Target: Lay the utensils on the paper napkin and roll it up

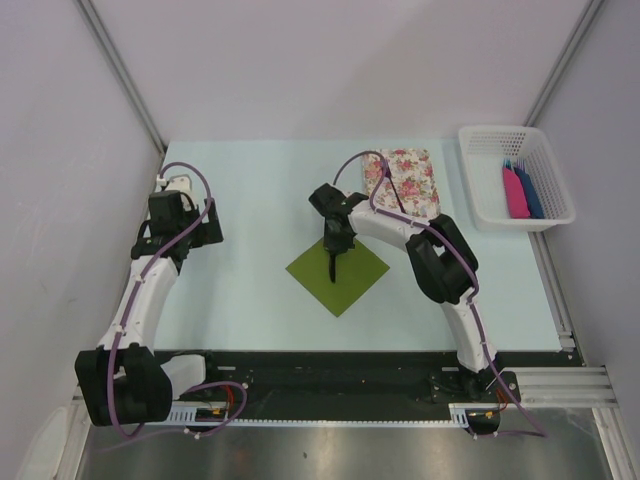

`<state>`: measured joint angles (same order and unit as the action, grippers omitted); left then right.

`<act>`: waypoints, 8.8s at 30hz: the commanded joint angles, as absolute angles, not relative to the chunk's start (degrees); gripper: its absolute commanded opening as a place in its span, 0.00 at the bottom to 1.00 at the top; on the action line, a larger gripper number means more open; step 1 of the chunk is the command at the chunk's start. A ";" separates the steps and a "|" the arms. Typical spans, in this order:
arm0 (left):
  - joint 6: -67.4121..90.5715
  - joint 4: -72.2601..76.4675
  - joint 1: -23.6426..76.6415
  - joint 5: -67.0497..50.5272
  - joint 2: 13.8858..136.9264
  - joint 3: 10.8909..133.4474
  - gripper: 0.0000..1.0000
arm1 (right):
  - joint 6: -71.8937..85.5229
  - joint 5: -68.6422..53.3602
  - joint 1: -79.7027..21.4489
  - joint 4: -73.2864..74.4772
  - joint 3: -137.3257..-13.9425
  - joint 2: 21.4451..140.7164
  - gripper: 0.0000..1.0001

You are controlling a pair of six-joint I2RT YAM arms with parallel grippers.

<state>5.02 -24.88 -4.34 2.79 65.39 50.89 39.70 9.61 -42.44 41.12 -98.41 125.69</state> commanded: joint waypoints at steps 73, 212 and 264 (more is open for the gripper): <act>1.93 -16.17 -5.01 -19.42 74.70 66.35 1.00 | -5.54 -12.39 -15.12 38.76 -112.66 123.02 0.81; -1.21 -8.52 -1.67 -24.43 51.94 41.66 1.00 | 35.69 4.22 -36.04 26.98 -90.79 119.36 0.28; -45.61 -2.46 59.77 -12.04 88.15 41.31 0.36 | 8.61 -49.66 -13.10 34.54 -73.04 103.01 0.79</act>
